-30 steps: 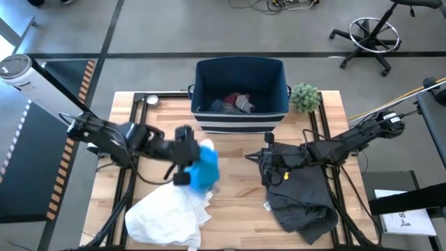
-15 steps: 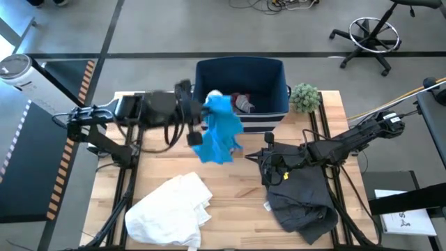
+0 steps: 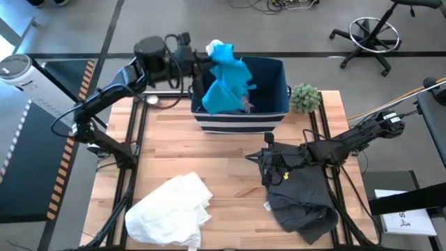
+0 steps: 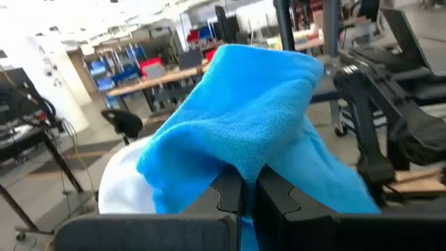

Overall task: Sort clothes
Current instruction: Put the blue underwear into the blue bin

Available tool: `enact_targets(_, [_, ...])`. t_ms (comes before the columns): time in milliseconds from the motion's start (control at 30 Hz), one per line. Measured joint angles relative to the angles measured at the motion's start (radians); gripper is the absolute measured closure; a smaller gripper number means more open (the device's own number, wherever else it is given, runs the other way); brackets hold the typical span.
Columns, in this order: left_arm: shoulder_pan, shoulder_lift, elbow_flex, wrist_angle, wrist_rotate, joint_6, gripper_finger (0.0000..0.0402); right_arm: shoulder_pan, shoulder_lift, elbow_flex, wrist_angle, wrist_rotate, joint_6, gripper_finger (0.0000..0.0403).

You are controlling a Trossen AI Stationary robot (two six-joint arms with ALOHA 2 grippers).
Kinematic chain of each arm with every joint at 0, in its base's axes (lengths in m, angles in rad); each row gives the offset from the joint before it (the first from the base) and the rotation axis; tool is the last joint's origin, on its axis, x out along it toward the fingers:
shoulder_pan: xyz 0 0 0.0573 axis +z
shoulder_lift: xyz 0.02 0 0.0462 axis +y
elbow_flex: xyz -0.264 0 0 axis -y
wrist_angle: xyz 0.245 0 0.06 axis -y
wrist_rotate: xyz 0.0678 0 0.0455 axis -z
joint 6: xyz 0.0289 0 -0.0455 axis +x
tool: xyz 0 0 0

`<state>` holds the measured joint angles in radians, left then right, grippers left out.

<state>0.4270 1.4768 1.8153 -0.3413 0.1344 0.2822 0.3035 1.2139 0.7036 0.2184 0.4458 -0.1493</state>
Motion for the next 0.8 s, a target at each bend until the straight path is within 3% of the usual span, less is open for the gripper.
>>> enact_targets(233, [0.098, 0.113, 0.000, 0.005, 0.088, -0.006, 0.0400, 0.000, 0.000, 0.000, 0.001, 0.000, 0.001, 0.0403])
enact_targets(567, [0.115, 0.317, 0.000, -0.003, 0.098, -0.003, 0.0400, 0.000, 0.000, 0.000, 0.000, 0.000, 0.003, 0.0403])
enact_targets(800, [0.117, 0.373, -0.001, -0.135, 0.121, 0.030, 0.0398, 0.000, 0.000, 0.000, -0.005, 0.000, 0.010, 0.0403])
